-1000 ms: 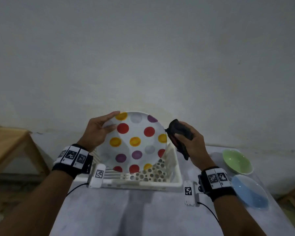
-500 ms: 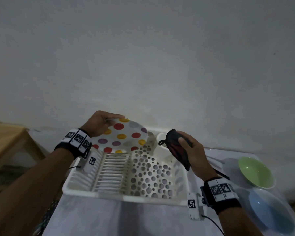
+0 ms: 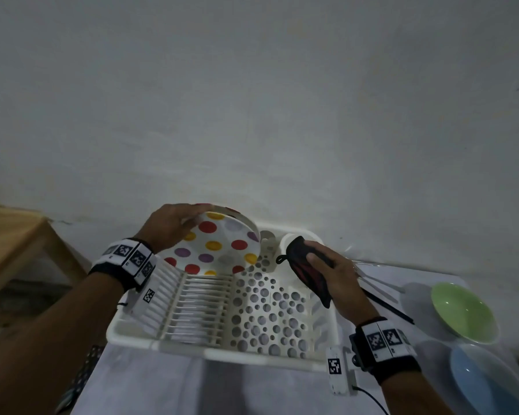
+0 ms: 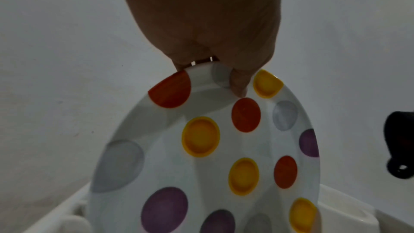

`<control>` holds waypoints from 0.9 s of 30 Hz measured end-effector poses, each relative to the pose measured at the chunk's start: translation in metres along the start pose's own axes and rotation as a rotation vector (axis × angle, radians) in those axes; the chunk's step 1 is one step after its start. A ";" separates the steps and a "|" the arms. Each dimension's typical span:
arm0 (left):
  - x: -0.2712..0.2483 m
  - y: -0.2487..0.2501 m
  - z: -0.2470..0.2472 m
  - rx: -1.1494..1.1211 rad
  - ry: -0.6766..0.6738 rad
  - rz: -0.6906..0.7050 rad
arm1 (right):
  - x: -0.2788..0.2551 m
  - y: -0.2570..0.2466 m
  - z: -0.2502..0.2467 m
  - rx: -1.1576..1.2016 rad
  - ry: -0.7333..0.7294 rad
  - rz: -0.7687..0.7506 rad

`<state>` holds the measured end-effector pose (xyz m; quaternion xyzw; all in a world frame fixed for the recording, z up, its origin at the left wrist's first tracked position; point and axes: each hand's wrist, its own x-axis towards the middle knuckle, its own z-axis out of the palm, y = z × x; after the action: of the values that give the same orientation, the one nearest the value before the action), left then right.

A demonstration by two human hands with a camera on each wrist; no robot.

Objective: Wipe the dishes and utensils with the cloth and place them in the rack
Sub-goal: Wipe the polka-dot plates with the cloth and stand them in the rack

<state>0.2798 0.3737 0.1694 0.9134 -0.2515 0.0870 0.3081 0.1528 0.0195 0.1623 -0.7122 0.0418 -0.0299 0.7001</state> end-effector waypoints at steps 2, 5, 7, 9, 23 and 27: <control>-0.009 -0.003 0.001 0.010 -0.013 0.012 | -0.002 -0.001 0.004 -0.008 -0.007 -0.010; -0.017 -0.003 0.002 0.049 0.006 0.017 | -0.006 -0.002 0.010 0.001 -0.005 -0.031; -0.024 0.002 0.001 0.023 0.016 0.036 | -0.013 -0.004 0.013 0.012 -0.001 -0.039; -0.024 0.002 0.001 -0.020 0.005 0.024 | -0.014 -0.002 0.014 0.014 0.002 -0.036; -0.056 0.091 0.029 0.031 0.289 0.098 | -0.101 -0.010 -0.021 0.018 0.211 -0.096; -0.057 0.150 0.084 -0.257 0.191 0.111 | -0.138 -0.007 -0.060 0.027 0.362 -0.101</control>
<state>0.1548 0.2436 0.1627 0.8388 -0.2803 0.1574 0.4394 0.0099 -0.0261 0.1730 -0.6868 0.1309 -0.1932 0.6884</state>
